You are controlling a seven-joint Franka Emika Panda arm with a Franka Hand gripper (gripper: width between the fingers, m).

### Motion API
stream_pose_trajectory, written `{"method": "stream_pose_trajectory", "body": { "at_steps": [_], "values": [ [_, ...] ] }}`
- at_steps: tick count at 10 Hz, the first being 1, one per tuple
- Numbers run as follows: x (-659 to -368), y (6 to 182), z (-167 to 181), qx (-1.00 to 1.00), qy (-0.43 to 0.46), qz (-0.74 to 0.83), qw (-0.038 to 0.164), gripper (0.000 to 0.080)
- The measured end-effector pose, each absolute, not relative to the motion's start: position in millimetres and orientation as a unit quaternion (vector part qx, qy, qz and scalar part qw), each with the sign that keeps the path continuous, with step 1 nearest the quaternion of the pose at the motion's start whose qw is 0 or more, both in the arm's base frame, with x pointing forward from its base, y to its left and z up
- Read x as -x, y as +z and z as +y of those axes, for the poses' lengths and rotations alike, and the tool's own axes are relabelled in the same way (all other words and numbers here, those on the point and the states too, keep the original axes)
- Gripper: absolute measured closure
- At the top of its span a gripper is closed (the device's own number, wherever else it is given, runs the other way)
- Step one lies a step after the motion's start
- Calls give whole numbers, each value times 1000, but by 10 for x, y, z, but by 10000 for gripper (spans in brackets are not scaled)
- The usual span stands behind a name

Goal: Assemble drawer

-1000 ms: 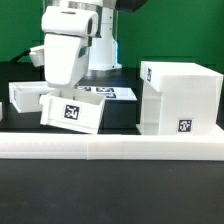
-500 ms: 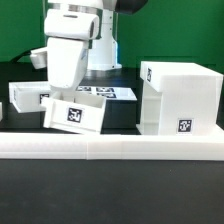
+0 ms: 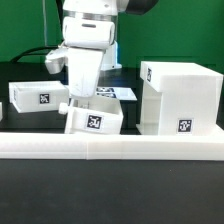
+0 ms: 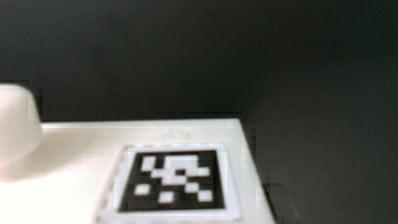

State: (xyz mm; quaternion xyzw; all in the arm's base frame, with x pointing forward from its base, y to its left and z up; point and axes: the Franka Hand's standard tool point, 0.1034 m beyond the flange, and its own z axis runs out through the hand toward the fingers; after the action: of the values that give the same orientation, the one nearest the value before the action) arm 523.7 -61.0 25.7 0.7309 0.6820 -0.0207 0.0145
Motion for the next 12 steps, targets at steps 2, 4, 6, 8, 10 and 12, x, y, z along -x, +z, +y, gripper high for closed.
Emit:
{"method": "stream_pose_trajectory", "body": {
  "at_steps": [2, 4, 6, 8, 10, 12],
  "values": [
    [-5224, 253, -677, -727, -20, 686, 13, 758],
    [-5199, 248, -836, -721, -6, 693, -1, 758],
    [-5207, 215, -711, -709, -9, 706, -4, 758],
    [-5288, 207, -619, -701, -8, 713, -3, 758],
    [-5305, 201, -628, -701, -1, 713, 5, 758],
    [-5303, 193, -626, -701, -2, 713, 5, 758]
  ]
}}
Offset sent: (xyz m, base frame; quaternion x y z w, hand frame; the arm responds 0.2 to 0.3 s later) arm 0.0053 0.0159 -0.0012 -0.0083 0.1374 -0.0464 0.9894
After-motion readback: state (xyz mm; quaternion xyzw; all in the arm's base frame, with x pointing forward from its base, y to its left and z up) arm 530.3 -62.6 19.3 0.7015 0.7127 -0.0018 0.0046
